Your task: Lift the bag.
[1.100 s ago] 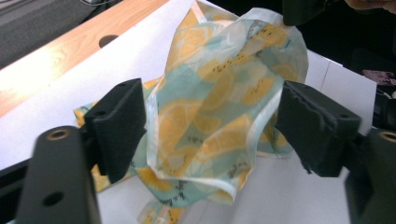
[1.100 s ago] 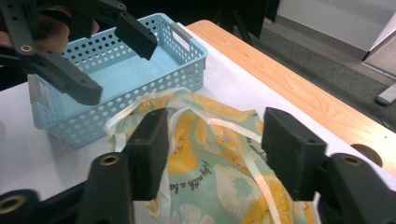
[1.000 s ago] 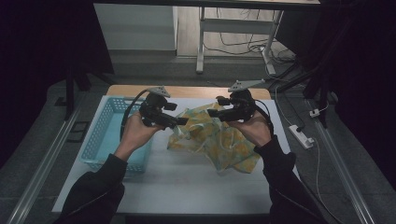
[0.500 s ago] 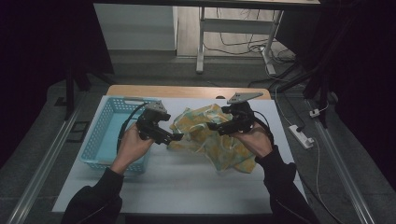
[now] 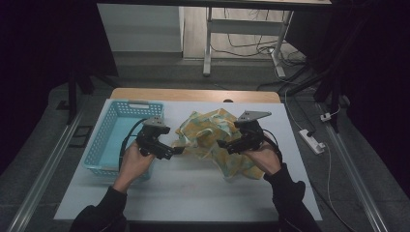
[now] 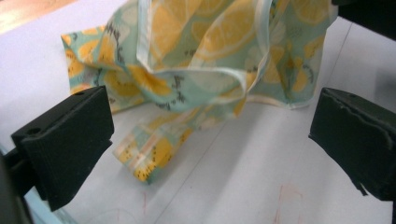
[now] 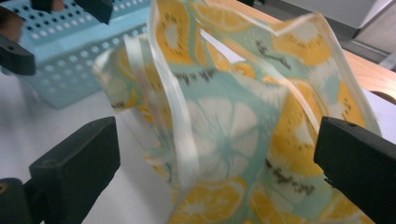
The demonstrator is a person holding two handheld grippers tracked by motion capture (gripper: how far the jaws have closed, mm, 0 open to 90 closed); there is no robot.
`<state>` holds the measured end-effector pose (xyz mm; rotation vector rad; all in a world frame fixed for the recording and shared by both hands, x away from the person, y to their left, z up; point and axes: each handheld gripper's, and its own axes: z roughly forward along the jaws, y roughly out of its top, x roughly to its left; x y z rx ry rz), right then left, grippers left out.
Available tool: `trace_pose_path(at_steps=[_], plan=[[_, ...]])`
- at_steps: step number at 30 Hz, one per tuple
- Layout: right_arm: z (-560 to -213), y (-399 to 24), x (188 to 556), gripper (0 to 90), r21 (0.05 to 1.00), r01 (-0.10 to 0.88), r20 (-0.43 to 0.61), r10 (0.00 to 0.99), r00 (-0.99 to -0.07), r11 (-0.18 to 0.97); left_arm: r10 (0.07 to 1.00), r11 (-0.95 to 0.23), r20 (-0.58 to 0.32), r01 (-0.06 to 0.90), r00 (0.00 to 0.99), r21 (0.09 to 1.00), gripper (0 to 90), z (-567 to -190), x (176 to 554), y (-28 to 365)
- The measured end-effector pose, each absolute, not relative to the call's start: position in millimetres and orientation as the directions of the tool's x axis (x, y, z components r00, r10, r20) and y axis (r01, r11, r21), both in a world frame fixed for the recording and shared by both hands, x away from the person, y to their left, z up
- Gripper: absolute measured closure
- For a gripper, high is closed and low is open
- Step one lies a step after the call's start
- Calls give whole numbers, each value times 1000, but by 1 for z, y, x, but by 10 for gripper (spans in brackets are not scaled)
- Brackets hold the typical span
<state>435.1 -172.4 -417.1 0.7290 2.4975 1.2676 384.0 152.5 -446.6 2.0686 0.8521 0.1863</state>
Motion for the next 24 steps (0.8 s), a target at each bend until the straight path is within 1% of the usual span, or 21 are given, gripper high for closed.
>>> trace_pose_path(at_steps=[9,24], plan=[[-430,-187,424,1,810,320,-5,550,-835,492,680,-380,-133,501,721,778,0,-454,366,158],[-433,-210,395,1,814,323,-15,573,-820,483,695,-333,-167,520,699,787,0,-456,331,180]])
